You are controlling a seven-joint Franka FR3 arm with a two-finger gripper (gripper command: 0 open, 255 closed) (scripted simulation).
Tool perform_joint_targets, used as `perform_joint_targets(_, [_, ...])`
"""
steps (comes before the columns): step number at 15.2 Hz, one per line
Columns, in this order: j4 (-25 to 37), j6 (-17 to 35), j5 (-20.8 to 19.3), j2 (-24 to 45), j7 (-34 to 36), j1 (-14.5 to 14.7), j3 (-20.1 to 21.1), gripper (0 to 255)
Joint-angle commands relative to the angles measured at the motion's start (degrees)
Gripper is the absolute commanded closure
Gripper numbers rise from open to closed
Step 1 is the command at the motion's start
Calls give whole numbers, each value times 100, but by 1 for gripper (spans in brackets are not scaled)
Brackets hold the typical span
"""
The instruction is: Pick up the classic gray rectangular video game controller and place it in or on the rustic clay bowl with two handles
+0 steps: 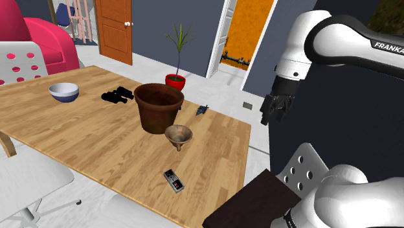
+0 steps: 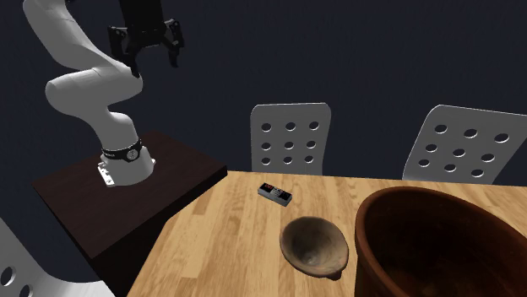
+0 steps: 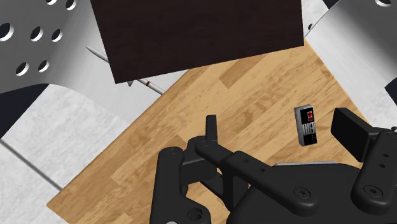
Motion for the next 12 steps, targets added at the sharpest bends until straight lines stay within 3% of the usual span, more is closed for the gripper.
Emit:
perform_joint_targets(1, [0,0,0,0,0,0,0,0])
perform_joint_targets(12, [-1052,2330,382,1048,242,281,641,0])
